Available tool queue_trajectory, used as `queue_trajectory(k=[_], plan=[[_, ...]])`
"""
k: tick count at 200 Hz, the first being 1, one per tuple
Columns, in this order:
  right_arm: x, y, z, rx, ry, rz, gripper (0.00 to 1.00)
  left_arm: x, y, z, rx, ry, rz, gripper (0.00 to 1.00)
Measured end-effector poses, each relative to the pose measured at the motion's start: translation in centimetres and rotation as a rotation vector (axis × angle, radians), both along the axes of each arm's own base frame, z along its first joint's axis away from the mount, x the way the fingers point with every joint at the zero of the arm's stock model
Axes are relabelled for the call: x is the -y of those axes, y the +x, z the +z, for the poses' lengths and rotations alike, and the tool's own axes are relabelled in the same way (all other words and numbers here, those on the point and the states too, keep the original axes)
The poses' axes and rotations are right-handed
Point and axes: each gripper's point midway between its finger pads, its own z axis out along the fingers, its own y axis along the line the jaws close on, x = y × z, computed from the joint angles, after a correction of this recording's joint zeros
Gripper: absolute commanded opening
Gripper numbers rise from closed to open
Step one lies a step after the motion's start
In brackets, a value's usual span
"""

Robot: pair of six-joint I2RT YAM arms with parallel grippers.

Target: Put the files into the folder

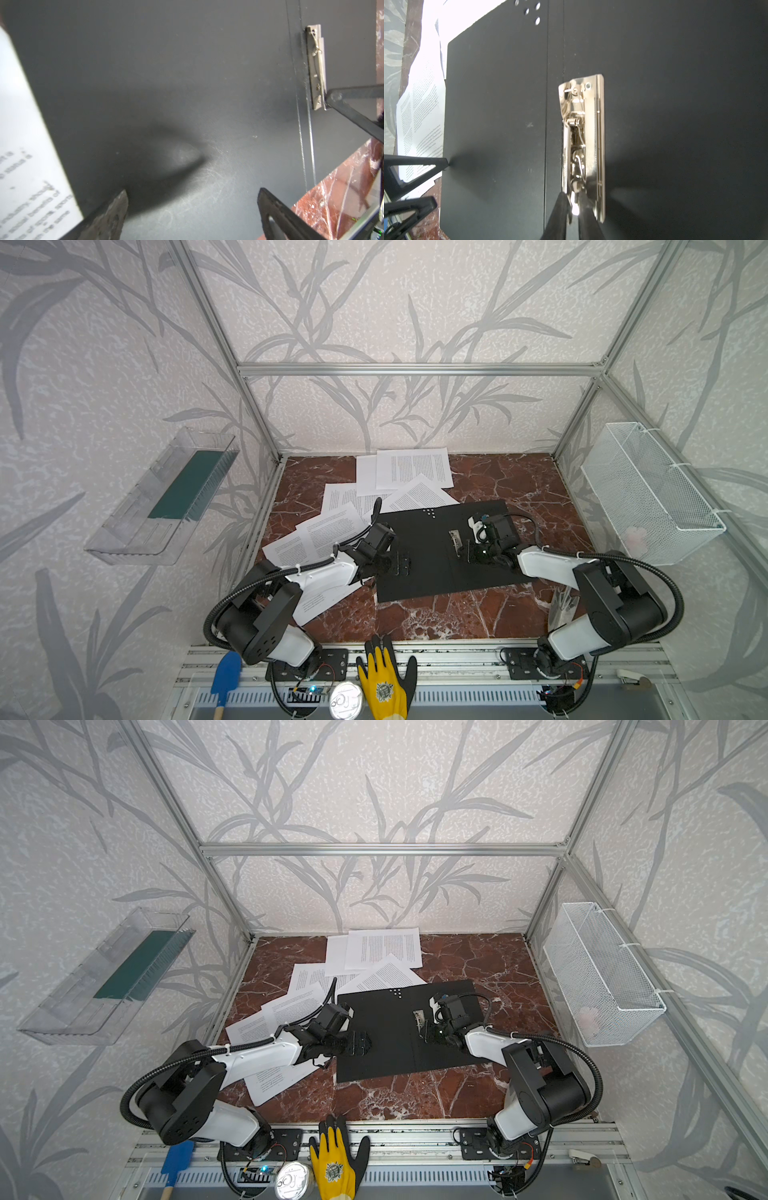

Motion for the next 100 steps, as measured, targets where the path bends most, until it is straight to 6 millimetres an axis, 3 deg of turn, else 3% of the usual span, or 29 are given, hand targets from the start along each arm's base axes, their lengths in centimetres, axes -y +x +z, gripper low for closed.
queue_trajectory(k=[100], plan=[[-0.09, -0.41, 0.09, -0.011, 0.017, -0.001, 0.09, -0.25, 0.15, -0.04, 0.001, 0.006, 0.003, 0.99]])
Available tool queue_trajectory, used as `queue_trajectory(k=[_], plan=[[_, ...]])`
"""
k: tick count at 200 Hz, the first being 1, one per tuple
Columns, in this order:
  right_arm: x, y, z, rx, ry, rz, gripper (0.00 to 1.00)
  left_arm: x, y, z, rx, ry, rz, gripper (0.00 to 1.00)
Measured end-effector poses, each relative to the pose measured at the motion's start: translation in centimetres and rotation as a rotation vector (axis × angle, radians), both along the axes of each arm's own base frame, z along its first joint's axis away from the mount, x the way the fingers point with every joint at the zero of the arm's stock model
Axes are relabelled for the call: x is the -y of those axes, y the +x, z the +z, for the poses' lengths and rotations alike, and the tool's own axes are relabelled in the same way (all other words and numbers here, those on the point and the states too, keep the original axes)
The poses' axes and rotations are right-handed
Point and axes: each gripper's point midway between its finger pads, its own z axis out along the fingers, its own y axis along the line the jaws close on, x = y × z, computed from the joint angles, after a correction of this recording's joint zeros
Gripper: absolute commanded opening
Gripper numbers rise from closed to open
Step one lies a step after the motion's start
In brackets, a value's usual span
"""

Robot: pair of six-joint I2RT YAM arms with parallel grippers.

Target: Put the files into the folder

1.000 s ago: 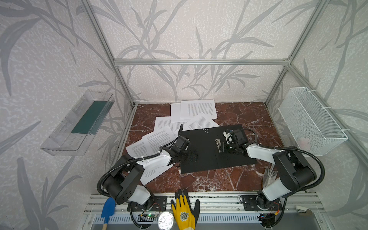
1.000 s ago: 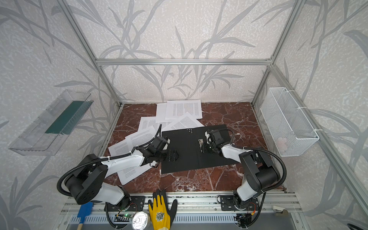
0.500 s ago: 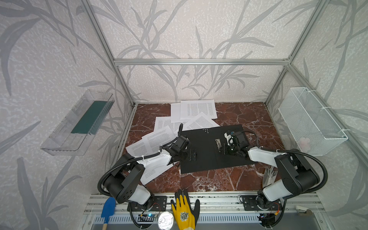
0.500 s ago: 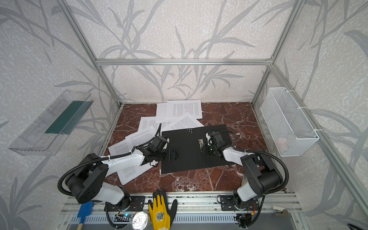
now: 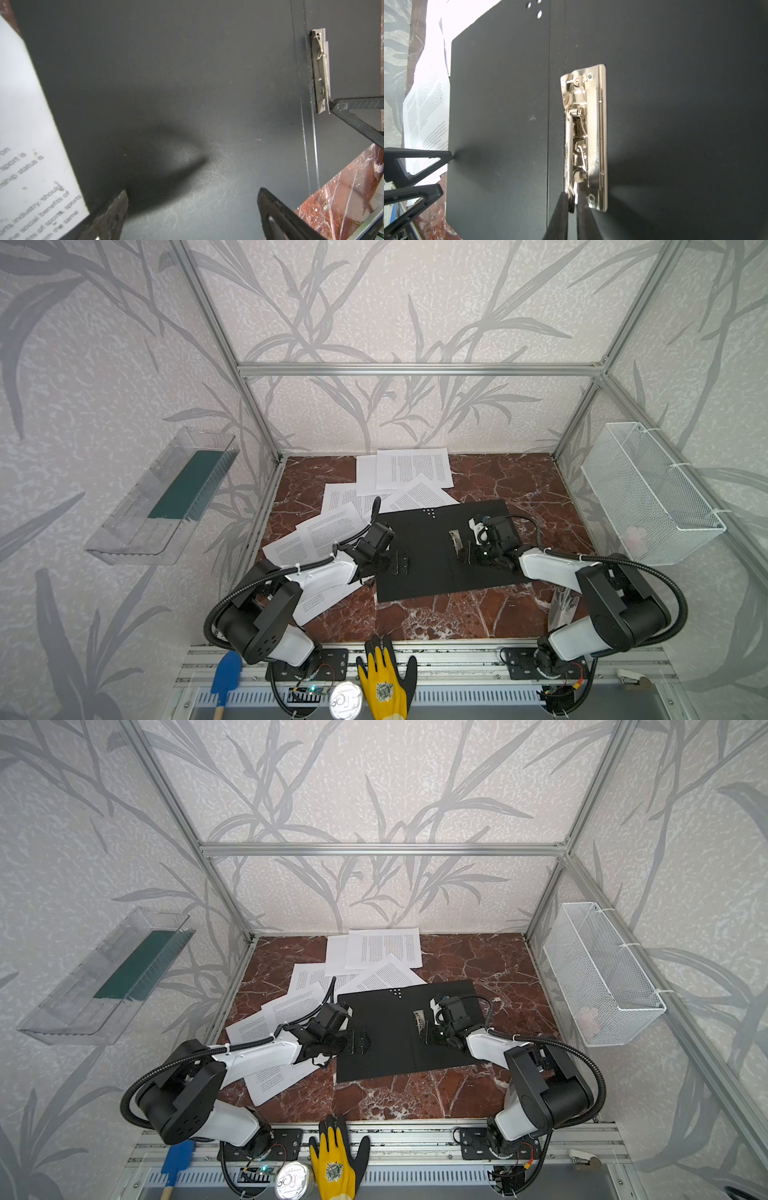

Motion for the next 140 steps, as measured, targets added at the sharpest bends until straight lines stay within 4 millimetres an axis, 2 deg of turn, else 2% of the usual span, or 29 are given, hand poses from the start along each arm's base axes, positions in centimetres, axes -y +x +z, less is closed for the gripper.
queue_trajectory(k=[23, 140], plan=[[0.0, 0.1, -0.1, 0.001, 0.003, -0.002, 0.00, 0.0, 0.0, 0.0, 0.000, 0.001, 0.001, 0.99], [0.3, 1.6, -0.7, 0.077, -0.002, -0.069, 0.00, -0.6, 1.2, -0.2, 0.018, 0.038, 0.036, 0.99]])
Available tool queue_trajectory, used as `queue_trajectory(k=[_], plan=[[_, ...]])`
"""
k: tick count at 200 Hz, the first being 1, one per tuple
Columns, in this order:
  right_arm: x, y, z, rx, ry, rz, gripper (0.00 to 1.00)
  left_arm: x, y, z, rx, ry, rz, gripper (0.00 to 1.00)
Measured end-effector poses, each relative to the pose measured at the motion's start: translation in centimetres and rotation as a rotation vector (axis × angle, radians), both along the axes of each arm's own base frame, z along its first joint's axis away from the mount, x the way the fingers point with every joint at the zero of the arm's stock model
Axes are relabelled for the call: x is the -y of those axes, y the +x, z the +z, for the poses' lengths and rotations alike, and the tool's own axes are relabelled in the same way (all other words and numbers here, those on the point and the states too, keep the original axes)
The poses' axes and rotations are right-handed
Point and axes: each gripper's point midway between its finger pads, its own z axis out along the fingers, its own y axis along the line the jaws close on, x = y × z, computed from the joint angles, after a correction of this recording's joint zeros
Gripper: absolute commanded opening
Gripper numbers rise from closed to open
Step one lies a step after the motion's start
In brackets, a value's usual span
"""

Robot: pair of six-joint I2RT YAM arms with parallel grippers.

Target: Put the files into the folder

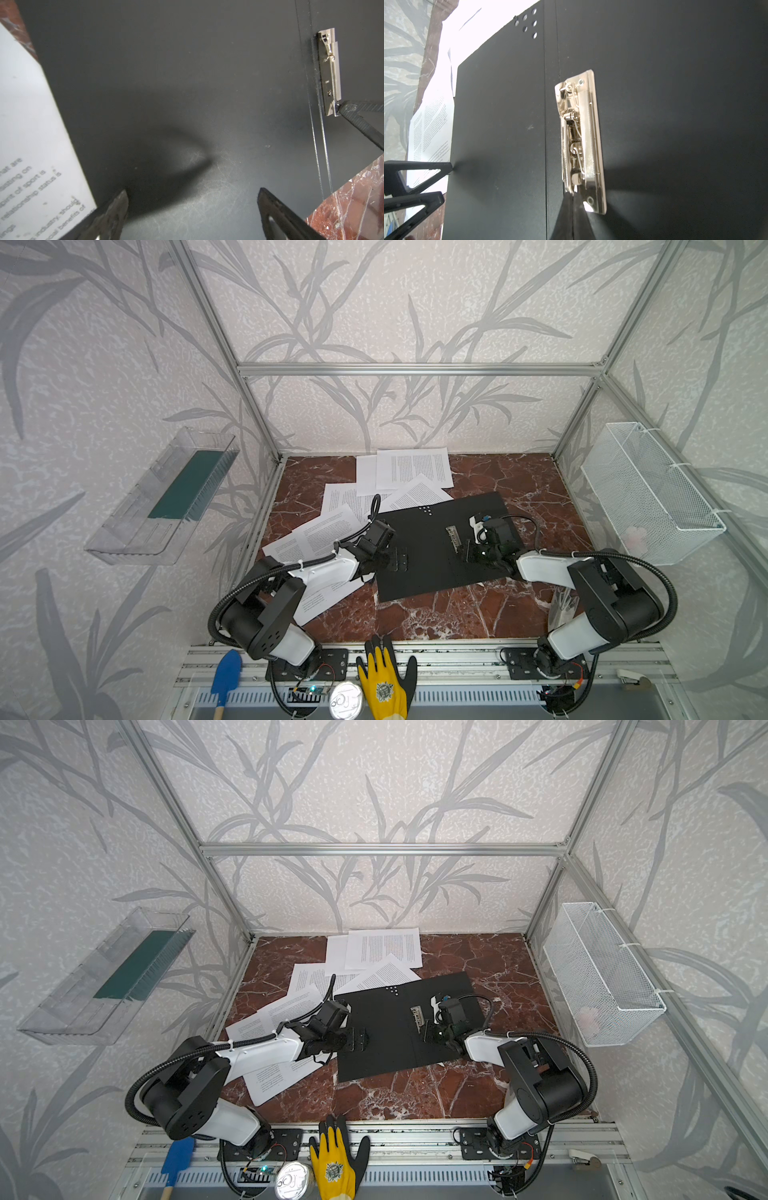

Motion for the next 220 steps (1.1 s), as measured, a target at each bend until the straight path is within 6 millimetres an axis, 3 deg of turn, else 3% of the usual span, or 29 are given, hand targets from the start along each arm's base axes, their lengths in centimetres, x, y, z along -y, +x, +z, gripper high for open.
queue_trajectory(k=[136, 201, 206, 213, 220], plan=[[0.4, 1.5, -0.6, 0.056, -0.017, -0.238, 0.00, -0.2, 1.5, -0.2, 0.031, 0.035, 0.031, 0.99], [0.8, 0.9, 2.6, 0.068, -0.016, -0.250, 0.00, -0.4, 1.8, -0.2, 0.032, 0.041, 0.038, 0.99], [0.7, 0.9, 2.8, 0.066, -0.016, -0.242, 0.06, -0.4, 1.8, -0.2, 0.032, 0.041, 0.040, 0.99], [0.3, 1.1, 3.4, 0.069, -0.015, -0.218, 0.22, -0.5, 1.9, -0.2, 0.032, 0.041, 0.043, 0.99], [0.0, 1.2, 3.9, 0.075, -0.014, -0.202, 0.30, -0.5, 2.0, -0.2, 0.033, 0.041, 0.046, 0.99]])
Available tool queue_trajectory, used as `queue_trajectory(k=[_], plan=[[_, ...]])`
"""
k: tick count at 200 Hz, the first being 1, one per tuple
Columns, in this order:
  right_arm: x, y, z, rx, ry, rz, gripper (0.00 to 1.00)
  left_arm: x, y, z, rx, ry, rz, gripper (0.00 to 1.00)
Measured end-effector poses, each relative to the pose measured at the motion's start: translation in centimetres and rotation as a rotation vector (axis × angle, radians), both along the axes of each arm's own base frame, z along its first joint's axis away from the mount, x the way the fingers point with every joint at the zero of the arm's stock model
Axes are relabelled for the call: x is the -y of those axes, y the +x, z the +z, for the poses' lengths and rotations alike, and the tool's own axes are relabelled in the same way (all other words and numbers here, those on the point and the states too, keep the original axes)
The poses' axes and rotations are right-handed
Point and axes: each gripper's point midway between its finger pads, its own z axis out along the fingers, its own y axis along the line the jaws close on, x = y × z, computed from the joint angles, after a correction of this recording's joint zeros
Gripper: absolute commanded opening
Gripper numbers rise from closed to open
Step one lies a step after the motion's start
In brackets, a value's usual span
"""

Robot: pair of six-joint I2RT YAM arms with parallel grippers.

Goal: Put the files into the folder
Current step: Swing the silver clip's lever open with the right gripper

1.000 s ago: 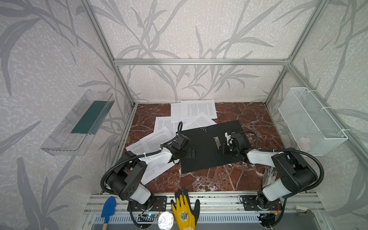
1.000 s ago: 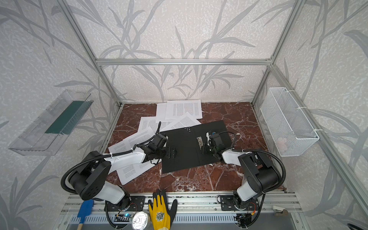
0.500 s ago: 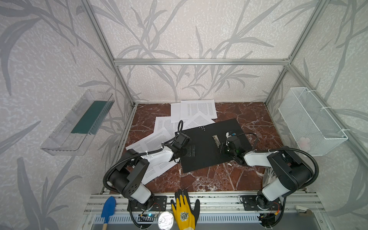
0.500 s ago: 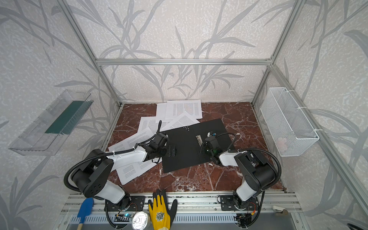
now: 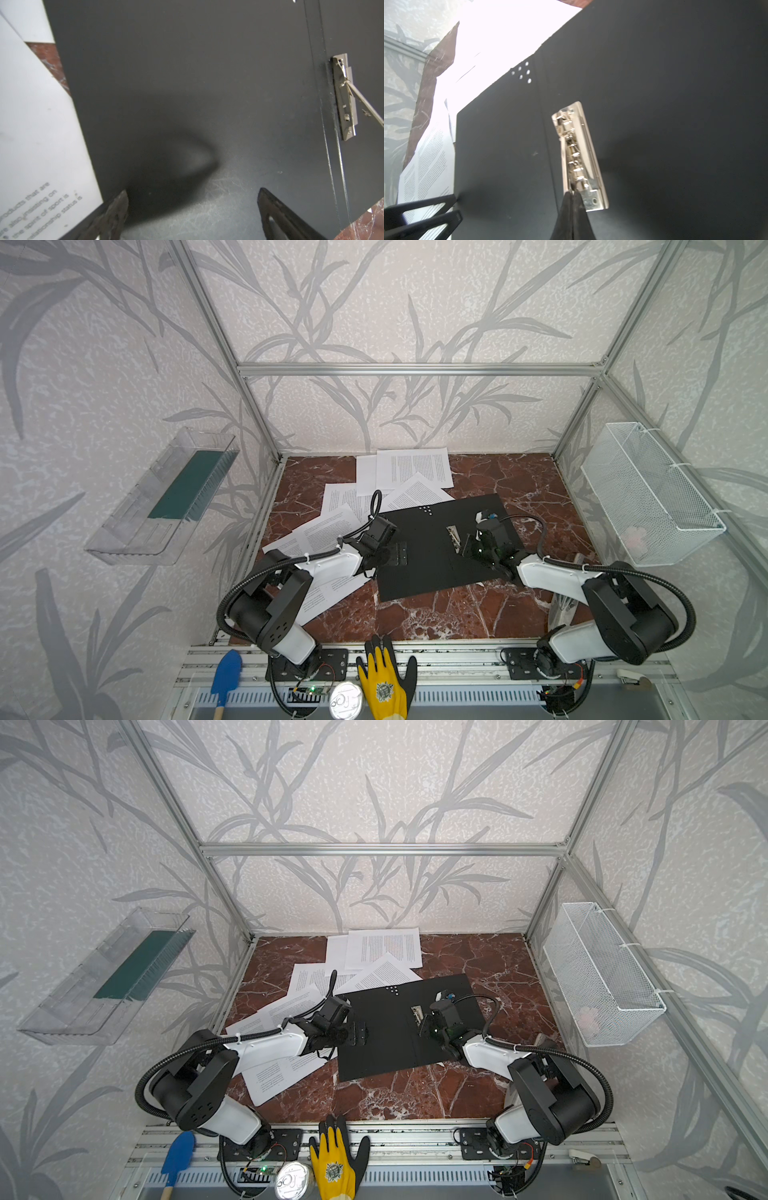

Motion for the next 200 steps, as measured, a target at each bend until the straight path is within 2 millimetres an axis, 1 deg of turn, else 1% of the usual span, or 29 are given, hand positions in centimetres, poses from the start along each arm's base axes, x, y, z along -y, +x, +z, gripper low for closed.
queue_trajectory(k=[3, 13, 26, 38, 49, 55, 63, 71, 86, 93, 107, 116, 118, 130, 149, 160, 176, 185, 200], plan=[[-0.2, 0.0, 0.3, 0.004, -0.006, 0.012, 0.33, 0.0, 0.0, 0.0, 0.000, 0.000, 0.001, 0.99], [-0.5, -0.2, 1.0, 0.013, -0.020, 0.040, 0.38, -0.1, 0.1, 0.0, 0.000, 0.000, 0.003, 0.99], [-0.7, -1.0, 2.1, 0.030, -0.041, 0.075, 0.39, -0.2, 0.1, 0.0, 0.000, 0.000, 0.005, 0.99], [-0.5, -1.9, 3.5, 0.061, -0.051, 0.092, 0.33, -0.2, 0.1, 0.0, 0.000, 0.000, 0.004, 0.99], [-0.1, -2.8, 5.4, 0.115, -0.043, 0.100, 0.27, -0.2, 0.1, 0.0, 0.000, 0.000, 0.003, 0.99], [0.1, -3.2, 6.1, 0.137, -0.039, 0.096, 0.24, -0.2, 0.1, 0.0, 0.000, 0.000, 0.002, 0.99], [0.7, -3.6, 6.8, 0.162, -0.040, 0.089, 0.22, -0.2, 0.1, 0.0, 0.000, 0.001, 0.000, 0.99], [1.0, -4.0, 7.1, 0.173, -0.042, 0.086, 0.19, -0.2, 0.1, 0.0, 0.001, 0.001, -0.001, 0.99], [1.4, -4.4, 6.4, 0.158, -0.059, 0.093, 0.15, -0.2, 0.1, 0.0, 0.001, 0.001, -0.003, 0.99], [1.4, -4.6, 5.6, 0.137, -0.071, 0.103, 0.14, -0.2, 0.1, 0.0, 0.000, 0.001, -0.003, 0.99], [1.0, -5.1, 3.4, 0.068, -0.100, 0.142, 0.14, -0.2, 0.1, 0.0, 0.000, -0.001, -0.003, 0.99], [0.8, -5.3, 2.3, 0.033, -0.108, 0.163, 0.14, -0.2, 0.1, 0.0, -0.001, -0.002, -0.003, 0.99], [0.7, -5.4, 1.8, 0.015, -0.114, 0.172, 0.14, -0.2, 0.1, 0.0, -0.001, -0.002, -0.003, 0.99], [0.1, -5.8, -0.2, -0.050, -0.123, 0.214, 0.14, -0.2, 0.1, 0.0, -0.002, -0.003, -0.003, 0.99], [-0.7, -6.2, -2.1, -0.119, -0.126, 0.259, 0.14, -0.2, 0.1, 0.0, -0.003, -0.003, -0.004, 0.99], [-1.2, -6.0, -2.5, -0.132, -0.123, 0.279, 0.14, -0.2, 0.1, 0.0, -0.003, -0.003, -0.004, 0.99], [-2.0, -5.1, -2.2, -0.135, -0.093, 0.300, 0.11, -0.2, 0.1, 0.0, -0.002, -0.003, -0.004, 0.99], [-2.3, -4.2, -1.9, -0.139, -0.071, 0.301, 0.11, -0.2, 0.1, 0.0, -0.002, -0.003, -0.005, 0.99], [-2.3, -2.2, -1.3, -0.139, -0.033, 0.288, 0.11, -0.2, 0.1, 0.0, -0.002, -0.002, -0.007, 0.99]])
